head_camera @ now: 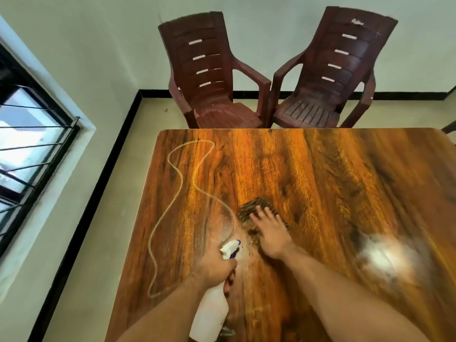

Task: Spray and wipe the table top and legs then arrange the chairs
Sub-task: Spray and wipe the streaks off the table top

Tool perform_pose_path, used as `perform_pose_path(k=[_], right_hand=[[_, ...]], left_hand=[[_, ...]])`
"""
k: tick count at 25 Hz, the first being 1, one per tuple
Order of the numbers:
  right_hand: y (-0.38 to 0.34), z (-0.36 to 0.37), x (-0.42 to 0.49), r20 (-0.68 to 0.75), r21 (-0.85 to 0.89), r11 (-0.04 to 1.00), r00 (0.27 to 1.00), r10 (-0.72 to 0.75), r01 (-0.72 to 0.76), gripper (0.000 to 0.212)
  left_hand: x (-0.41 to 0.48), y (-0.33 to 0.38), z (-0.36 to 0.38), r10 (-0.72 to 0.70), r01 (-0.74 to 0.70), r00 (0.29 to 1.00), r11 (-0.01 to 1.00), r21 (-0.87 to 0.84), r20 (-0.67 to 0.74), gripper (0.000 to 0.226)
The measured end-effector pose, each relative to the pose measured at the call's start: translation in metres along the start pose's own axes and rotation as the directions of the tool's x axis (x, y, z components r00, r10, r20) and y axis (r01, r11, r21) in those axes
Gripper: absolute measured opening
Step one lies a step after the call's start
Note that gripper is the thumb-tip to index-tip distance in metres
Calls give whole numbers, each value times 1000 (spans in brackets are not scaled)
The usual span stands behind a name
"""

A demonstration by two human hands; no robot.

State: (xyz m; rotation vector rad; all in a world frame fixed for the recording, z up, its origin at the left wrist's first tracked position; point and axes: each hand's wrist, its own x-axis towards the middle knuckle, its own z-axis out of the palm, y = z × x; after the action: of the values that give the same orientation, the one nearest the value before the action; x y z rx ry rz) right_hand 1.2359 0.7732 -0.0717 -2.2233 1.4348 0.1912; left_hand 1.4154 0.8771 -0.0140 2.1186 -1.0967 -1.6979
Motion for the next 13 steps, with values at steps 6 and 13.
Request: perform_pose_path(k=[6, 13], right_hand=[[41, 19, -92, 84, -59, 988, 987, -137, 143, 68], [-13, 61, -170, 253, -37, 881, 857, -448, 472, 68]], left_hand=[[-22, -11, 9, 21, -30, 996, 995, 97, 90, 19], [-42, -36, 27, -8, 10, 1000, 987, 158, -14, 28]])
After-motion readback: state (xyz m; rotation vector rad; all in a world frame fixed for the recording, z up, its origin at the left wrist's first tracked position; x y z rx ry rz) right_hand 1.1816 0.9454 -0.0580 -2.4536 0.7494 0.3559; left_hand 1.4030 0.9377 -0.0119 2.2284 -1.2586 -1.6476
